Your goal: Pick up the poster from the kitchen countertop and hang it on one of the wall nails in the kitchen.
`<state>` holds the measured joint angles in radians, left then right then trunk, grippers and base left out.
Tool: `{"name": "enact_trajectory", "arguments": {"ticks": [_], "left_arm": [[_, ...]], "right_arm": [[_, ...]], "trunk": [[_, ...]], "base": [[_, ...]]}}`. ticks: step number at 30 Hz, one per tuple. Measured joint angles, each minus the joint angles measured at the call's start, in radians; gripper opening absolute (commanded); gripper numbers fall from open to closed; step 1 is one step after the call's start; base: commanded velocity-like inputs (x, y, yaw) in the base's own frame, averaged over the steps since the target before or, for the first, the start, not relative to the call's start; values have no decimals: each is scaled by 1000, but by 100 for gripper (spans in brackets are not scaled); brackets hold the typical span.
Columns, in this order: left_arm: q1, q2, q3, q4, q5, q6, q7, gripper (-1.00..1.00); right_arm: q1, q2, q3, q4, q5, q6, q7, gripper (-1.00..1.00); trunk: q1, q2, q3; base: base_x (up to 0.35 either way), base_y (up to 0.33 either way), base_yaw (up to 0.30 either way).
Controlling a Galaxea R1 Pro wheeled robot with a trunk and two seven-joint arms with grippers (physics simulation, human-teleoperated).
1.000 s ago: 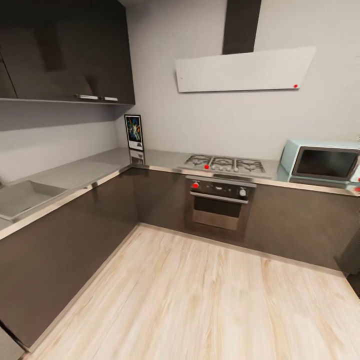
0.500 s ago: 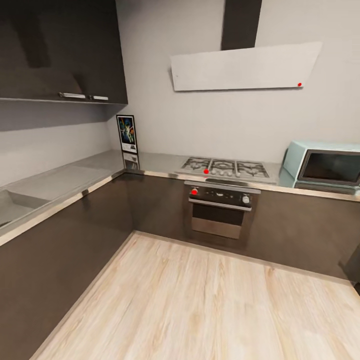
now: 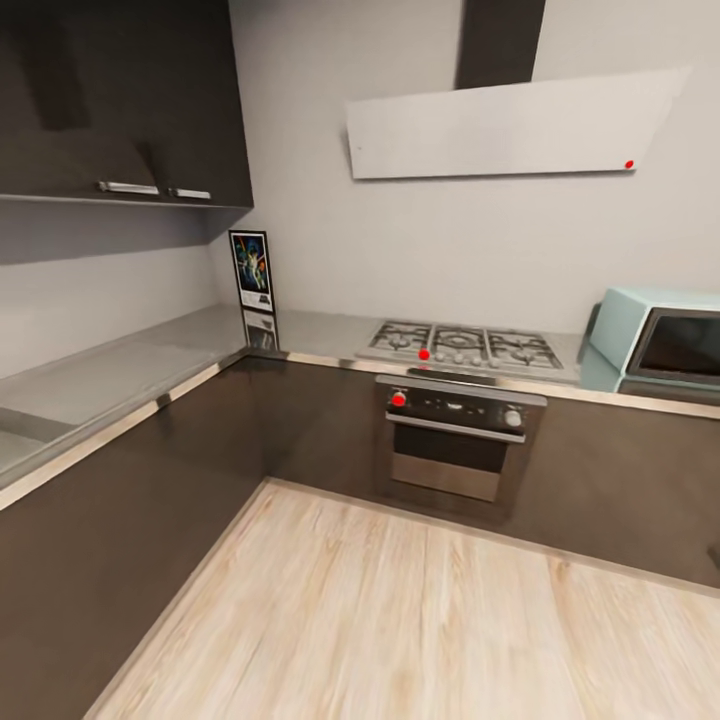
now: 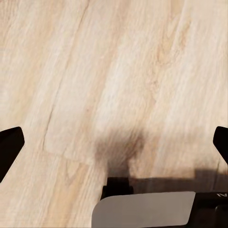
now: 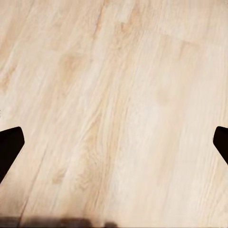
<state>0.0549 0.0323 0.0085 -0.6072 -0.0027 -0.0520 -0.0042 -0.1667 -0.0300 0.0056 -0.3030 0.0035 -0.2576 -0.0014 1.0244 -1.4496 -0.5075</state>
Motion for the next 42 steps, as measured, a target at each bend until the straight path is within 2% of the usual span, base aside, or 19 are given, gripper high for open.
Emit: {"name": "enact_trajectory", "arguments": {"ticks": [35, 42], "left_arm": [[0, 0, 0, 0, 0, 0, 0, 100], [0, 0, 0, 0, 0, 0, 0, 100]], "right_arm": [[0, 1, 0, 1, 1, 0, 0, 100], [0, 1, 0, 17, 0, -1, 0, 100]], "trunk": [[0, 0, 0], [0, 0, 0]], "base": [[335, 26, 0], [210, 0, -204]]}}
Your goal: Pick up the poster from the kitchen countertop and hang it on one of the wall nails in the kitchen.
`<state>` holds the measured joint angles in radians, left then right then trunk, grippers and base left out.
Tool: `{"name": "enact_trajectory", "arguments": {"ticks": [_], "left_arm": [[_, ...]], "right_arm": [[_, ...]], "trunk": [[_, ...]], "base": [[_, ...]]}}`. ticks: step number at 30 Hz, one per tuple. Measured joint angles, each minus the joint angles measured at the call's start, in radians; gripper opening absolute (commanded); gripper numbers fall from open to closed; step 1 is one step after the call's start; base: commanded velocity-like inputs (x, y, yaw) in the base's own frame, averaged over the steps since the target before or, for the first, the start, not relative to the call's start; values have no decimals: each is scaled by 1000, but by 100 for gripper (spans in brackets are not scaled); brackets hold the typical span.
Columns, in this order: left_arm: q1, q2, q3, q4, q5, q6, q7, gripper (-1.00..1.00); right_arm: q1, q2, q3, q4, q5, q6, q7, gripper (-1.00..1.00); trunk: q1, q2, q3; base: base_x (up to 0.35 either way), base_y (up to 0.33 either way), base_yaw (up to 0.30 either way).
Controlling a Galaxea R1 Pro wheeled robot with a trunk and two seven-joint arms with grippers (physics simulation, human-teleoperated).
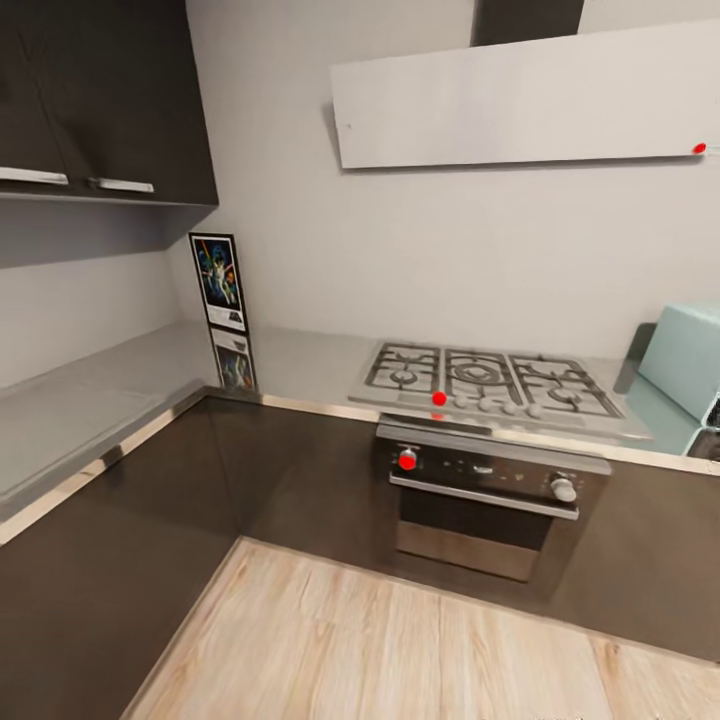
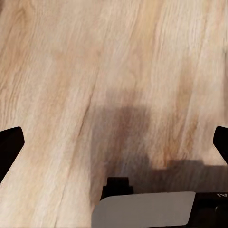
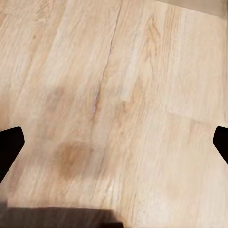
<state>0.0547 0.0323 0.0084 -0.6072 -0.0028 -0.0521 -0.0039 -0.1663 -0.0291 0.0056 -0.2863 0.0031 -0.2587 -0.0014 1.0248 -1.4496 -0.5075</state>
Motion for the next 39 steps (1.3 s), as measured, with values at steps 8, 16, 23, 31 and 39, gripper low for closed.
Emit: {"name": "enact_trajectory", "arguments": {"ticks": [8, 16, 23, 31, 39], "left_arm": [[0, 0, 0, -1, 0, 0, 0, 100], [0, 0, 0, -1, 0, 2, 0, 100], [0, 0, 0, -1, 0, 1, 0, 100], [0, -5, -7, -84, 1, -2, -1, 100], [0, -7, -9, -693, 3, 252, -3, 100]], "right_arm": [[0, 0, 0, 2, 0, 0, 0, 100], [0, 0, 0, 3, 0, 0, 0, 100], [0, -1, 0, 3, 0, 0, 0, 100], [0, -5, -9, -3, -9, -8, 0, 100], [0, -24, -10, -7, -10, -149, -2, 100]], "trunk": [[0, 0, 0], [0, 0, 0], [0, 0, 0], [0, 0, 0], [0, 0, 0]], "base": [[87, 41, -192], [258, 198, -15], [221, 153, -1], [20, 12, 0], [1, 0, 0]]}}
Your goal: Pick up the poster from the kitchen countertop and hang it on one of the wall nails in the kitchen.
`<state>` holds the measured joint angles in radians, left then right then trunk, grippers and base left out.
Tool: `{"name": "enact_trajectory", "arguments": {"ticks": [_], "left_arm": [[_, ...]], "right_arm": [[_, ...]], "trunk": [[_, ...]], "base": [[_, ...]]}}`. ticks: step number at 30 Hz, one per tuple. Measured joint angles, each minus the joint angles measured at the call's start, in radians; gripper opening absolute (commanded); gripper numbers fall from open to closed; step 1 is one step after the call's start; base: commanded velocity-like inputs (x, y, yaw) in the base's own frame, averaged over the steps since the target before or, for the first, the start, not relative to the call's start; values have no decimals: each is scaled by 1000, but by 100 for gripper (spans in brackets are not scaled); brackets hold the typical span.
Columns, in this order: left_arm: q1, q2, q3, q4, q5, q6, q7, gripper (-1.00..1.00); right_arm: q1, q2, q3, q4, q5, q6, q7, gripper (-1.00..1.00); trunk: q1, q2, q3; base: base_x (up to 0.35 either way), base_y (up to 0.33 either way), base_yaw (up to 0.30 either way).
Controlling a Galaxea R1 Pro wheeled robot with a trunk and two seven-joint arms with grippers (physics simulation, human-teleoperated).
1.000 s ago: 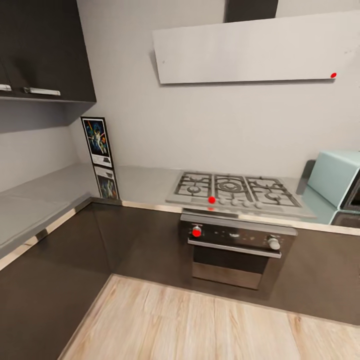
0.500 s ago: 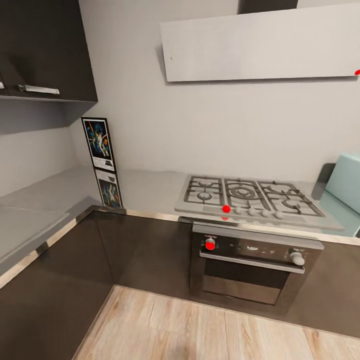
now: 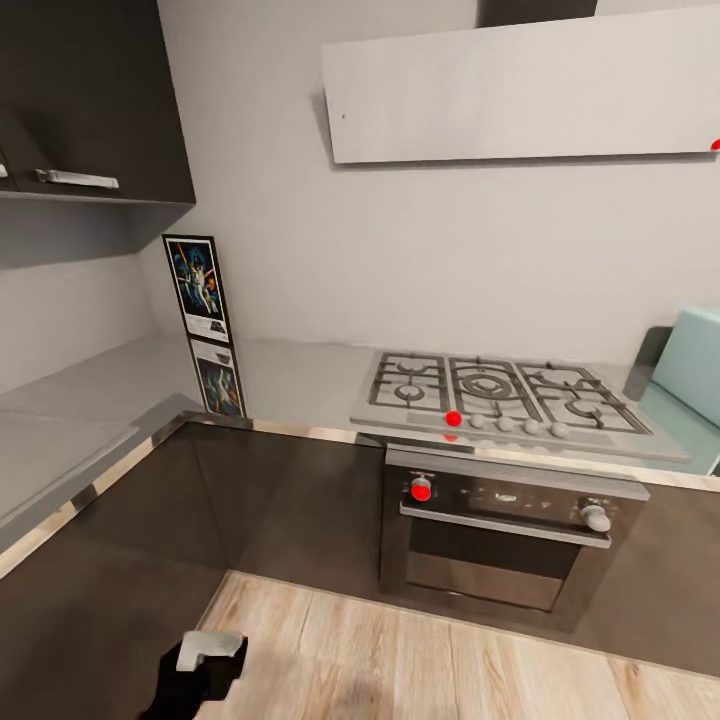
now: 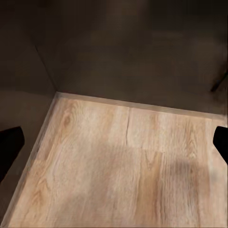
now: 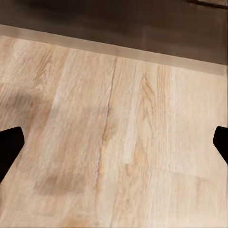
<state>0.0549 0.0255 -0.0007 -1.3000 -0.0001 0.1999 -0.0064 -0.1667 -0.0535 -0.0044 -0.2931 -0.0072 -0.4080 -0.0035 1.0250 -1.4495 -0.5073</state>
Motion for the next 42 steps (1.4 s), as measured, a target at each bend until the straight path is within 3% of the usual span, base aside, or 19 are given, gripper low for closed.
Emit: {"name": "enact_trajectory", "arguments": {"ticks": [3, 5, 7, 10, 11, 16, 17, 18, 19, 20, 21, 22, 23, 25, 26, 28, 30, 35, 42], "left_arm": [[0, -9, -6, -139, 1, 79, 1, 100], [-8, -44, -11, -212, 1, 135, 2, 100], [-31, -63, -12, -232, 0, 154, 4, 100], [-126, -91, -12, -253, -1, 202, 12, 100], [-181, -100, -12, -257, -1, 243, 19, 100], [-345, -114, -12, -262, -2, 358, 41, 100], [-408, -117, -12, -262, -2, 395, 56, 100], [-509, -119, -12, -261, -3, 456, 93, 100], [-655, -121, -12, -255, -6, 566, 172, 100], [-744, -121, -12, -242, -6, 613, 213, 100], [-767, -121, -12, -230, -6, 631, 234, 100], [-905, -123, -12, -40, -21, 673, 366, 100], [-1035, -128, -14, 39, -35, 670, 427, 100], [-1090, -140, -15, 162, -45, 635, 469, 100], [-1160, -151, -15, 327, -54, 548, 504, 100], [-1209, -155, -15, 448, -60, 491, 518, 100], [-1296, -158, -14, 617, -66, 420, 535, 100], [-1350, -157, -7, 692, -68, 303, 551, 100], [-1367, -142, 1, 712, -67, 238, 575, 100]], "right_arm": [[1, -6, 0, 0, 0, -47, -1, 100], [2, -10, -1, -2, -1, -123, -2, 100], [2, -12, -1, -2, -2, -163, -3, 100], [9, -21, -4, -7, -3, -233, -4, 100], [18, -23, -13, -22, -3, -263, -4, 100], [80, -25, -77, -132, -3, -315, -4, 100], [127, -23, -101, -209, -4, -324, -4, 100], [212, -18, -122, -351, -4, -332, -4, 100], [312, -7, -134, -497, -2, -334, -4, 100], [346, 1, -138, -540, 1, -335, -4, 100], [357, 5, -139, -552, 2, -335, -4, 100], [383, 14, -142, -567, 4, -338, -4, 100], [389, 15, -143, -563, 4, -339, -4, 100], [393, 16, -146, -553, 3, -341, -5, 100], [397, 16, -153, -534, 2, -345, -5, 100], [399, 16, -162, -521, 2, -349, -5, 100], [401, 17, -181, -493, 1, -369, -5, 100], [402, 17, -192, -471, 1, -406, -5, 100], [403, 18, -194, -461, 1, -420, -6, 100]], "trunk": [[0, 0, 0], [0, 0, 0], [0, 0, 0], [0, 0, 0], [0, 0, 0], [0, 0, 0], [0, 0, 0], [0, 0, 0], [0, 0, 0], [0, 0, 0], [0, 0, 0], [0, 0, 0], [0, 0, 0], [0, 0, 0], [0, 0, 0], [0, 0, 0], [0, 0, 0], [0, 0, 0], [-1, 0, 0]], "base": [[0, 0, 0], [0, 0, 0], [0, 0, 0], [0, 0, 0], [0, 0, 0], [0, 0, 0], [0, 0, 0], [0, 0, 0], [0, 0, 0], [0, 0, 0], [0, 0, 0], [0, 0, 0], [0, 0, 0], [0, 0, 0], [0, 0, 0], [0, 0, 0], [0, 0, 0], [0, 0, 0], [149, 0, 0]]}}
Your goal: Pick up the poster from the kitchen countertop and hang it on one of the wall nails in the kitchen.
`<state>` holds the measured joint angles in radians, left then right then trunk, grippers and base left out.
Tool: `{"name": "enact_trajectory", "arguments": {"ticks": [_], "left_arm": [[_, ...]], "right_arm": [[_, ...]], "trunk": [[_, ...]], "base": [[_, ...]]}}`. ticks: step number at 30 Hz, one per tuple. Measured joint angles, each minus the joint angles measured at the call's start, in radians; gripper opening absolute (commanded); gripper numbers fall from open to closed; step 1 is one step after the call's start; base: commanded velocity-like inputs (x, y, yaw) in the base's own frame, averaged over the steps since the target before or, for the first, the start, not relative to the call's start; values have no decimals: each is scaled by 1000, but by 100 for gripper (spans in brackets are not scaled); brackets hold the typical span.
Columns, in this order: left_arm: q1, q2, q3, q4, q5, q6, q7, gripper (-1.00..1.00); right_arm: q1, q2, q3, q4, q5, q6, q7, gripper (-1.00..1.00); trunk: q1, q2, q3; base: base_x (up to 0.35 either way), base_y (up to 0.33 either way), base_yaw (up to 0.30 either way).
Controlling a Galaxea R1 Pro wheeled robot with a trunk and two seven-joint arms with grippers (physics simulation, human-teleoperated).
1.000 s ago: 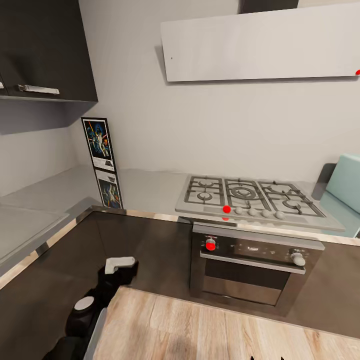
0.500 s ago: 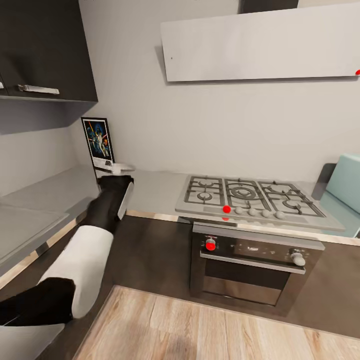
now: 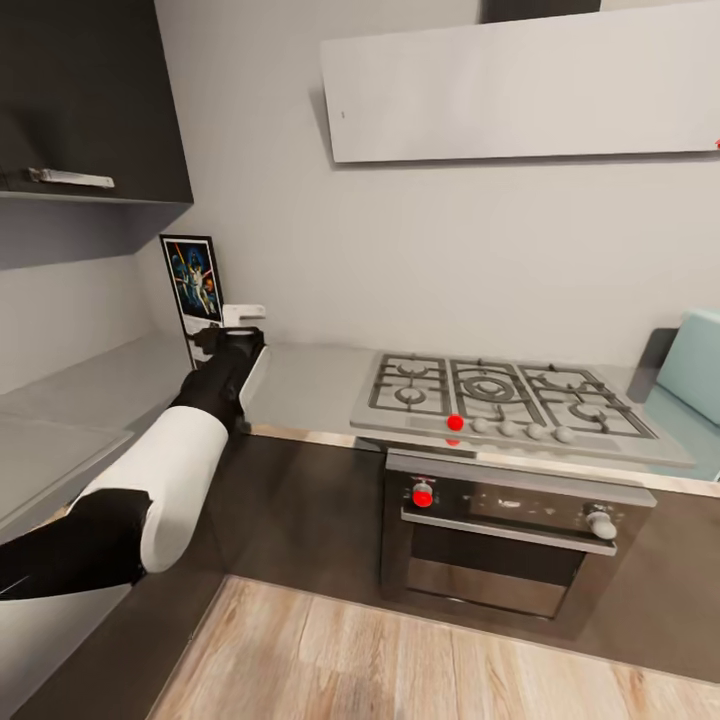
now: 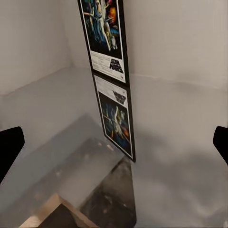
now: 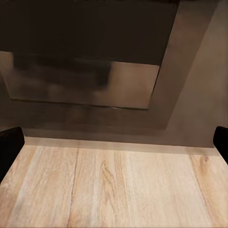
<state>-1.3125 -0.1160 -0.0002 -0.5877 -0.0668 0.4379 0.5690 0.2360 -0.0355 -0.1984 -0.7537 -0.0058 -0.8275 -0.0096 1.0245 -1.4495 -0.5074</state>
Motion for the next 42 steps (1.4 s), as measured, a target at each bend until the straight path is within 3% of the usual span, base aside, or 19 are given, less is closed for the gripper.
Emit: {"name": "enact_trajectory", "arguments": {"ticks": [9, 10, 12, 21, 42], "left_arm": [[-2, 9, 3, 16, 2, -6, 2, 100], [-2, 10, 2, 16, 3, -6, 2, 100], [-2, 9, 2, 15, 3, -6, 2, 100], [-2, 10, 3, 9, 3, -5, 1, 100], [-2, 12, 3, 10, 2, -3, 1, 100]], "right_arm": [[0, -2, -2, 46, 0, -1, 0, 100], [0, -3, -3, 126, -2, -1, 1, 100], [0, -5, -3, 146, -2, -1, 1, 100], [0, -4, -3, 150, -1, -1, 0, 100], [0, -6, -3, 154, 0, -1, 1, 100]], "trunk": [[0, 0, 0], [0, 0, 0], [0, 0, 0], [0, 0, 0], [0, 0, 0]], "base": [[331, 0, 0], [337, 0, 0], [337, 0, 0], [180, 34, 0], [192, 221, 0]]}}
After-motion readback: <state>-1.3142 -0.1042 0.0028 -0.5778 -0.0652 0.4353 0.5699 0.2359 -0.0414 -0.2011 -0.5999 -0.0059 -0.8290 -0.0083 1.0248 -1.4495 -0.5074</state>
